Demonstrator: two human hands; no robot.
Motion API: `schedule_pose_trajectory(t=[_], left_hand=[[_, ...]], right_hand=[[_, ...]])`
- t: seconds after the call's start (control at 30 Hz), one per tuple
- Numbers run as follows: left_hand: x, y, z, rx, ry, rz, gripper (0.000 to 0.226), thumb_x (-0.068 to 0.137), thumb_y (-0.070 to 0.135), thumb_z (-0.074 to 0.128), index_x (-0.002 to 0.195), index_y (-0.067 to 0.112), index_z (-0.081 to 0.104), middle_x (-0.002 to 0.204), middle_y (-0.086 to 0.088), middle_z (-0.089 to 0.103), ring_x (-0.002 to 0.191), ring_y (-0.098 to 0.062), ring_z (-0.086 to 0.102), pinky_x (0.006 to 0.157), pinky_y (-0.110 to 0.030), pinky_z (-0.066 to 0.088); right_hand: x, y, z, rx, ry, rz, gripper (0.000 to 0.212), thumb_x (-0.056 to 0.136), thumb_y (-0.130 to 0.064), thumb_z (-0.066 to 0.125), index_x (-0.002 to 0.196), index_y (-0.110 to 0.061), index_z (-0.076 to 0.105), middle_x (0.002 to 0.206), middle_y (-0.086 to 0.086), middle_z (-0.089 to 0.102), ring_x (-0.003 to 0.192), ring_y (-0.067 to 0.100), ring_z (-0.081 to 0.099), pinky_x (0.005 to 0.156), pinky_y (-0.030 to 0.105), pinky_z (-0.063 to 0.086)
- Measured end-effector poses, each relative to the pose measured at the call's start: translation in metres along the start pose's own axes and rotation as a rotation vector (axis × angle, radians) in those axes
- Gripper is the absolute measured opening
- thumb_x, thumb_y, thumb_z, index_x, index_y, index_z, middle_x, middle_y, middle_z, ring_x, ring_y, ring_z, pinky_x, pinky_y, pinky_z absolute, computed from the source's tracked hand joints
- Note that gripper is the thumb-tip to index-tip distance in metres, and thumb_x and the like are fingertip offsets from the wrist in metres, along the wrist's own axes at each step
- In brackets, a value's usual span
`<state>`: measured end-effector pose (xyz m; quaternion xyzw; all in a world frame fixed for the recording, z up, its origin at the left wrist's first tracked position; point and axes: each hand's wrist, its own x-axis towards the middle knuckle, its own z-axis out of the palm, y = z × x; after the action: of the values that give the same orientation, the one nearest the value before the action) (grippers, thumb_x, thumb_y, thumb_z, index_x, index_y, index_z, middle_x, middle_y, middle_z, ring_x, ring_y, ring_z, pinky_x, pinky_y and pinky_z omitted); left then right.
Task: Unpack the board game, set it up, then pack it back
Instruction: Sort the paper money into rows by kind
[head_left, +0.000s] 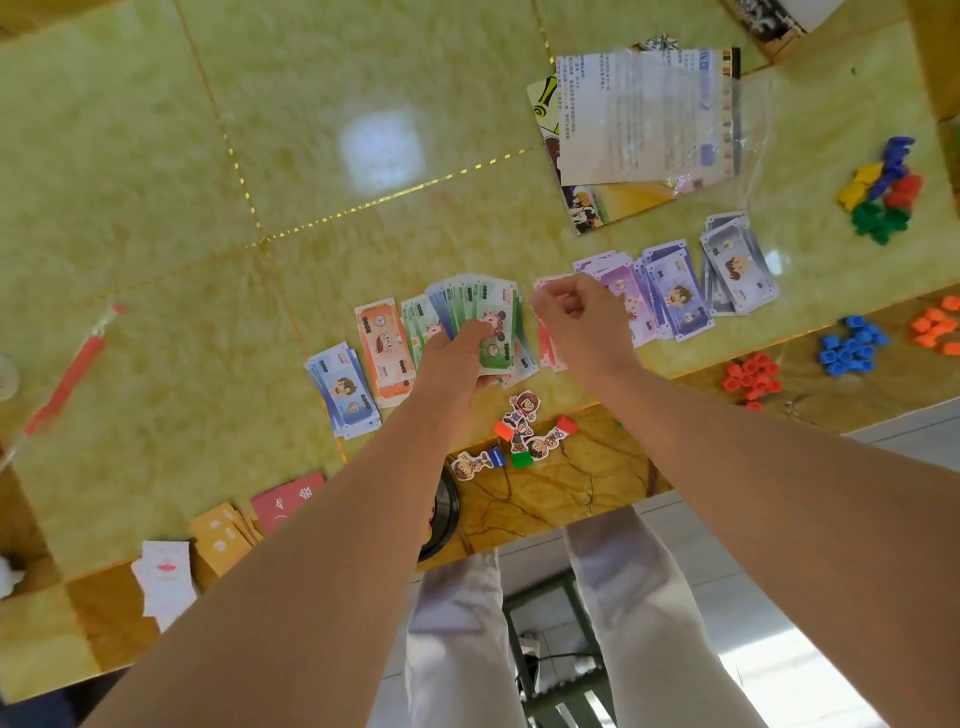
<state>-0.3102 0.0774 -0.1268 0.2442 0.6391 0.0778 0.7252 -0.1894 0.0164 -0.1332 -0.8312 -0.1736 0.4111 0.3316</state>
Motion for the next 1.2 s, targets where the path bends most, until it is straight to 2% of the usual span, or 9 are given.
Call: schedule_pose_trajectory(t=[0.1, 0.27, 0.43, 0.57, 0.67, 0.87, 0.97, 1.07, 1.2], left_hand=[[-0.007, -0.001, -0.002, -0.001, -0.067, 0.018, 0.008, 0.093, 0.008, 0.058, 0.093, 0.015, 0.062, 0.082, -0.001, 0.072, 0.075, -0.014, 0.07, 0.073, -0.032, 0.058], [-0.021, 0.002, -0.012, -0.091, -0.123, 0.009, 0.014, 0.095, 0.014, 0.047, 0.097, 0.013, 0.061, 0.087, -0.006, 0.071, 0.081, -0.019, 0.069, 0.081, -0.039, 0.056], [-0.027, -0.001, -0.023, -0.023, -0.017, 0.023, 0.009, 0.093, 0.005, 0.05, 0.09, 0.011, 0.056, 0.089, -0.009, 0.068, 0.078, -0.02, 0.066, 0.085, -0.041, 0.054], [-0.032, -0.003, -0.031, -0.049, -0.031, 0.045, 0.003, 0.093, 0.01, 0.056, 0.093, 0.012, 0.057, 0.086, -0.006, 0.069, 0.076, -0.017, 0.068, 0.079, -0.036, 0.056], [-0.035, -0.003, -0.038, -0.092, -0.056, 0.041, 0.017, 0.097, 0.011, 0.043, 0.095, 0.013, 0.06, 0.085, -0.005, 0.069, 0.077, -0.018, 0.067, 0.081, -0.037, 0.055], [-0.04, -0.004, -0.054, -0.062, -0.027, 0.073, 0.006, 0.094, 0.013, 0.057, 0.095, 0.015, 0.062, 0.078, 0.002, 0.072, 0.07, -0.011, 0.069, 0.07, -0.029, 0.057], [-0.04, -0.006, -0.062, -0.055, -0.016, 0.077, 0.015, 0.096, 0.013, 0.048, 0.095, 0.017, 0.062, 0.088, -0.001, 0.071, 0.083, -0.017, 0.067, 0.084, -0.036, 0.053], [-0.038, -0.007, -0.069, -0.041, 0.044, 0.081, 0.013, 0.093, 0.011, 0.057, 0.105, 0.012, 0.059, 0.098, -0.005, 0.07, 0.094, -0.022, 0.065, 0.098, -0.044, 0.05], [-0.041, -0.006, -0.075, -0.095, -0.001, 0.095, 0.016, 0.096, 0.013, 0.048, 0.099, 0.014, 0.063, 0.082, 0.001, 0.072, 0.082, -0.018, 0.065, 0.086, -0.038, 0.052]], right_hand=[[-0.007, -0.005, 0.006, 0.078, -0.219, 0.026, 0.03, 0.086, -0.036, 0.07, 0.098, -0.009, 0.067, 0.079, -0.005, 0.061, 0.068, 0.004, 0.055, 0.06, 0.012, 0.043], [-0.011, -0.008, 0.013, 0.139, -0.187, 0.043, 0.023, 0.083, -0.019, 0.075, 0.096, -0.002, 0.067, 0.081, 0.003, 0.065, 0.077, 0.016, 0.064, 0.075, 0.034, 0.055], [-0.022, -0.013, 0.016, 0.253, -0.293, 0.144, 0.011, 0.086, -0.013, 0.071, 0.096, -0.012, 0.066, 0.089, 0.002, 0.071, 0.076, 0.011, 0.068, 0.069, 0.024, 0.054], [-0.03, -0.016, 0.024, 0.268, -0.308, 0.179, 0.023, 0.086, -0.015, 0.07, 0.107, -0.005, 0.066, 0.099, 0.01, 0.072, 0.08, 0.016, 0.069, 0.074, 0.026, 0.056], [-0.035, -0.02, 0.03, 0.269, -0.312, 0.173, 0.019, 0.087, -0.014, 0.068, 0.104, -0.004, 0.066, 0.097, 0.01, 0.072, 0.076, 0.014, 0.068, 0.068, 0.024, 0.052], [-0.041, -0.027, 0.04, 0.26, -0.331, 0.189, 0.001, 0.09, -0.015, 0.064, 0.091, -0.014, 0.063, 0.087, 0.002, 0.069, 0.067, 0.008, 0.063, 0.049, 0.011, 0.045], [-0.043, -0.028, 0.046, 0.233, -0.327, 0.179, 0.005, 0.09, -0.014, 0.064, 0.086, -0.016, 0.062, 0.087, 0.002, 0.068, 0.068, 0.009, 0.062, 0.049, 0.012, 0.044], [-0.045, -0.029, 0.052, 0.214, -0.322, 0.178, 0.007, 0.09, -0.014, 0.064, 0.085, -0.016, 0.061, 0.083, 0.001, 0.066, 0.065, 0.008, 0.059, 0.049, 0.014, 0.042], [-0.046, -0.028, 0.059, 0.257, -0.323, 0.198, 0.005, 0.09, -0.011, 0.064, 0.086, -0.013, 0.061, 0.08, 0.002, 0.067, 0.062, 0.009, 0.061, 0.051, 0.017, 0.045]])
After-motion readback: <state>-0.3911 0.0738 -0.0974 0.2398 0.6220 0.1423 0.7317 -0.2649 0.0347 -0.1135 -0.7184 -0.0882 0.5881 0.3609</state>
